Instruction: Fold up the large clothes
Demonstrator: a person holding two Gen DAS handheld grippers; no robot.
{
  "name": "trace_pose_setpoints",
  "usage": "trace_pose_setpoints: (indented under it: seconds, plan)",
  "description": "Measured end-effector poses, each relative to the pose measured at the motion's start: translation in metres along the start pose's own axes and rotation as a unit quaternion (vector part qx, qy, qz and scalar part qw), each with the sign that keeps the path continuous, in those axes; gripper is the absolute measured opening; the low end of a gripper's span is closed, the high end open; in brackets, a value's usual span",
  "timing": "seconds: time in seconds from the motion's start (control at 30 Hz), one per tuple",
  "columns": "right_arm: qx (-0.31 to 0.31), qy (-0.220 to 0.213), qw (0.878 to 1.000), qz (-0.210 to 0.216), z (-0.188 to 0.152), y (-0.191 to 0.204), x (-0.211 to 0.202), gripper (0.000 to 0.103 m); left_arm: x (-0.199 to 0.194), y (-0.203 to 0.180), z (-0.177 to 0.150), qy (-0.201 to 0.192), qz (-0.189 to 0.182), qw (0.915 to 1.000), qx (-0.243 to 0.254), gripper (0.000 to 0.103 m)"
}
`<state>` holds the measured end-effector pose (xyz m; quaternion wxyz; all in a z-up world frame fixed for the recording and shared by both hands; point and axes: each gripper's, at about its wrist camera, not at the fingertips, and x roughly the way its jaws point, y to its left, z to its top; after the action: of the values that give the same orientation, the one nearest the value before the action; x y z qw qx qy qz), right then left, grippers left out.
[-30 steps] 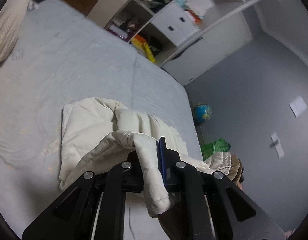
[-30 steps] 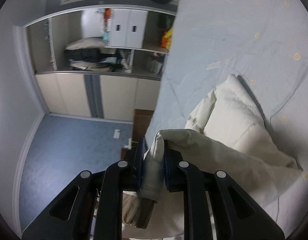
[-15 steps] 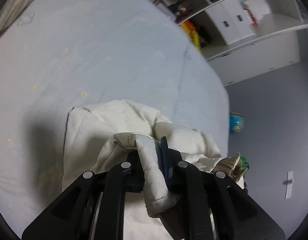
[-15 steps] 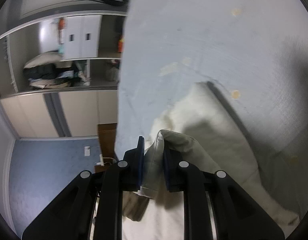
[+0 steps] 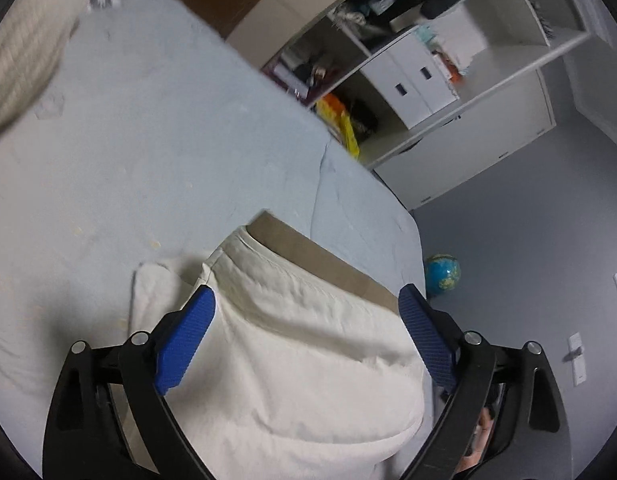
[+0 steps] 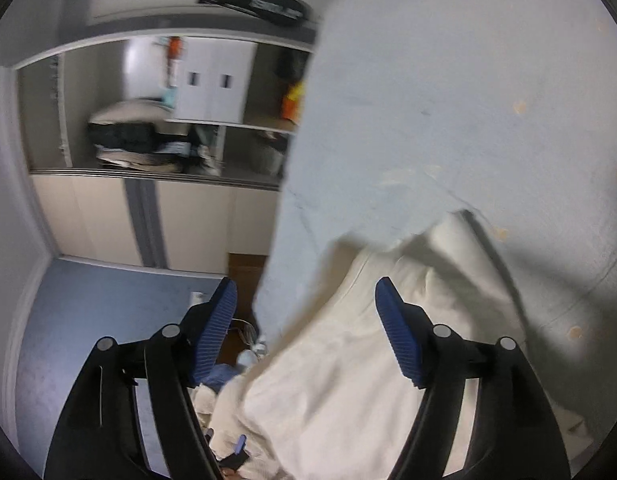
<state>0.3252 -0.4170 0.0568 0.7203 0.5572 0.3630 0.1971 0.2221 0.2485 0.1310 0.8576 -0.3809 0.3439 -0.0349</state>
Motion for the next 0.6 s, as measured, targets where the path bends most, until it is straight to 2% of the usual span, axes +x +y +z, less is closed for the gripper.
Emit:
trace_pose_setpoints:
  seconds: [0.1, 0.2, 0.23, 0.3, 0.47, 0.6]
  plan:
    - [-0.080, 0.026, 0.996, -0.026, -0.018, 0.034, 0.001, 0.069, -0.005, -0.030, -0.018, 0.004, 0.023, 0.9984, 0.053, 0.089]
    - [-0.178, 0.066, 0.979, -0.071, -0.049, 0.064, 0.016, 0.069, 0.012, -0.066, -0.046, 0.024, 0.057, 0.9906, 0.122, 0.089]
    - [-0.214, 0.079, 0.969, -0.091, -0.060, 0.073, 0.023, 0.069, 0.021, -0.078, -0.057, 0.031, 0.068, 0.9866, 0.145, 0.089]
    - [-0.294, 0.105, 0.940, -0.138, -0.092, 0.088, 0.038, 0.069, 0.037, -0.094, -0.077, 0.042, 0.082, 0.9798, 0.177, 0.089]
    - [-0.401, 0.134, 0.884, -0.198, -0.149, 0.095, 0.063, 0.069, 0.077, -0.120, -0.114, 0.061, 0.117, 0.9617, 0.240, 0.089]
    - [-0.446, 0.132, 0.854, -0.235, -0.170, 0.087, 0.077, 0.069, 0.102, -0.127, -0.126, 0.051, 0.140, 0.9512, 0.270, 0.091]
